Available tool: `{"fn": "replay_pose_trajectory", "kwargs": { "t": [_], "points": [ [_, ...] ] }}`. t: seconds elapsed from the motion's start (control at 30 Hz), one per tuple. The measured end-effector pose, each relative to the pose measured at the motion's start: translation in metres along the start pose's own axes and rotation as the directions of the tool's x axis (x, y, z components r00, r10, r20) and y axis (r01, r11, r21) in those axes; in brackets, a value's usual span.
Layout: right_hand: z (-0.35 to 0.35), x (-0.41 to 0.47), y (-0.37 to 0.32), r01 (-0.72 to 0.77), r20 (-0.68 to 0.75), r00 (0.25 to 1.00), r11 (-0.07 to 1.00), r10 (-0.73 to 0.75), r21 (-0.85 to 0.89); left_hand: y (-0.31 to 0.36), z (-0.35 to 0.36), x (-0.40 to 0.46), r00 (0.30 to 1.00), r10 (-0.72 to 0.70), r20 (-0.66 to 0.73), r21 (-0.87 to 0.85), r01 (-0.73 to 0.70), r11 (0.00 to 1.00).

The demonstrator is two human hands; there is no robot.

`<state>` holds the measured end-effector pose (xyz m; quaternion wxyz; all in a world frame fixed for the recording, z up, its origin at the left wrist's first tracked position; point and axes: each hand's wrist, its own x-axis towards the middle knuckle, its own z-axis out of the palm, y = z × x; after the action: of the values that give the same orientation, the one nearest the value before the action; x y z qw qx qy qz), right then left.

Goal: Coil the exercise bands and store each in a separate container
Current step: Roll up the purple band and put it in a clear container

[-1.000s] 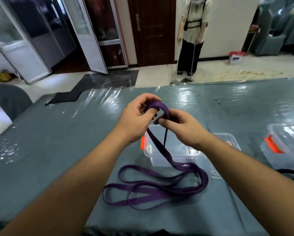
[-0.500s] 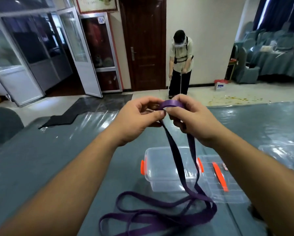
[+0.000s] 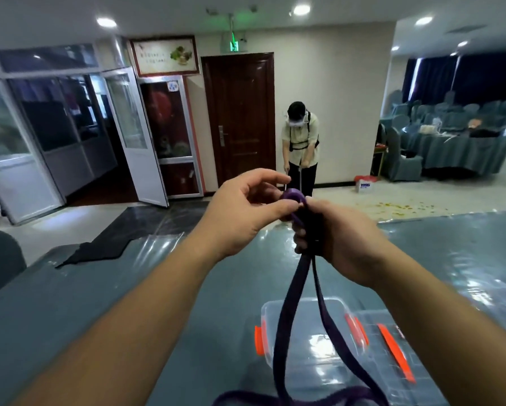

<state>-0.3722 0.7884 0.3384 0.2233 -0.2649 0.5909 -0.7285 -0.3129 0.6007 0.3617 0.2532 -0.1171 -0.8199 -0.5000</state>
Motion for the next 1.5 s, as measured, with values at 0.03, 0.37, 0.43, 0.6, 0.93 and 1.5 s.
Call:
{"fn": "replay_pose_trajectory", "kwargs": {
  "t": [0.03, 0.37, 0.43, 0.6, 0.93, 1.5],
  "points": [
    [0.0, 0.002, 0.001, -0.007, -0.032, 0.999, 0.999, 0.006, -0.041, 0.0, -0.005, -0.001, 0.999, 0.024, 0.035, 0.054, -0.026, 0.998],
    [0.006, 0.007, -0.007, -0.063, -0.045, 0.997, 0.988, 0.058, -0.139, 0.018, -0.03, 0.01, 0.888, 0.288, 0.359, 0.569, -0.452, 0.687],
    [0.004, 0.004, -0.009, -0.034, -0.029, 0.999, 0.98, 0.029, -0.194, 0.021, -0.032, 0.013, 0.885, 0.3, 0.356, 0.57, -0.461, 0.68],
    [-0.001, -0.001, -0.019, 0.169, 0.088, 0.985, 0.903, -0.146, -0.395, 0.032, -0.032, 0.022, 0.871, 0.333, 0.362, 0.571, -0.489, 0.659],
    [0.001, -0.008, -0.025, 0.207, -0.003, 0.978, 0.971, -0.208, 0.122, 0.028, -0.012, 0.014, 0.763, 0.644, 0.057, 0.603, -0.54, 0.587],
    [0.008, -0.005, -0.032, 0.064, -0.062, 0.997, 0.956, -0.048, 0.286, 0.014, -0.001, 0.021, 0.952, 0.286, 0.113, 0.474, -0.304, 0.826]
  ]
}}
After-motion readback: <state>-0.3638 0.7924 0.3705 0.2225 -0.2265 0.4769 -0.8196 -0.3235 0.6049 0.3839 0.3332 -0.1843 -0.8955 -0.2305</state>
